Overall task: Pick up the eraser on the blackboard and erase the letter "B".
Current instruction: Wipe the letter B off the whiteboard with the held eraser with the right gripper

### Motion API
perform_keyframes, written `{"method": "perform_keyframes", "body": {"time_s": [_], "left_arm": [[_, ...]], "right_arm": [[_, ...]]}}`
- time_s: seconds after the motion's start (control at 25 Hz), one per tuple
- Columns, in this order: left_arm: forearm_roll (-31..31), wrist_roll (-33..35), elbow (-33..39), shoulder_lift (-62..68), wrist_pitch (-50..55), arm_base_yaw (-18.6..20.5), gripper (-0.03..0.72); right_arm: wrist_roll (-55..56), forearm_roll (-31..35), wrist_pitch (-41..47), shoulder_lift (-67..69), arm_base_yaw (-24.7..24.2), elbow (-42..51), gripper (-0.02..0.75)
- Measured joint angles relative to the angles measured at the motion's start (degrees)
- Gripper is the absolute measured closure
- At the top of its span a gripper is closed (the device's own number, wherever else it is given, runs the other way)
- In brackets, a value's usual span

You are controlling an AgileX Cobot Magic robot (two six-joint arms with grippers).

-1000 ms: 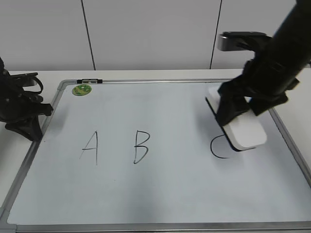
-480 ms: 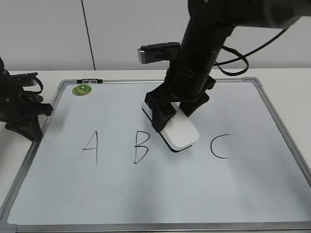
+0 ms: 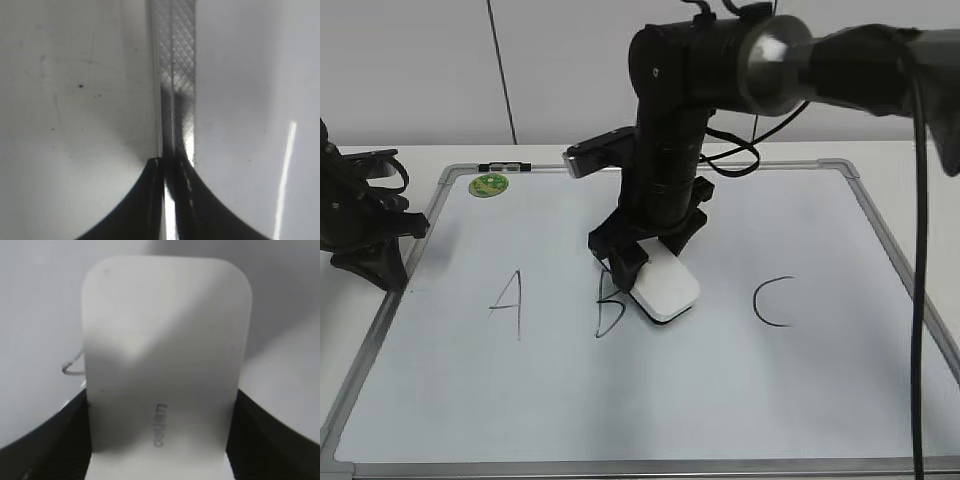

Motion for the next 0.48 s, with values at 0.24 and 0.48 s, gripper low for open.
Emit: {"method": "perform_keyframes", "body": {"time_s": [0.24, 0.48], "left_arm": [[-0.47, 0.0, 0.0, 0.0, 0.1, 0.13, 0.659], [-0.6, 0.0, 0.0, 0.0, 0.1, 0.13, 0.659]], "right_arm": [[0.09, -2.33, -0.12, 3.78, 0.82, -2.99, 0.206], [0.13, -3.99, 1.17, 8.32, 1.09, -8.23, 0.207]]}}
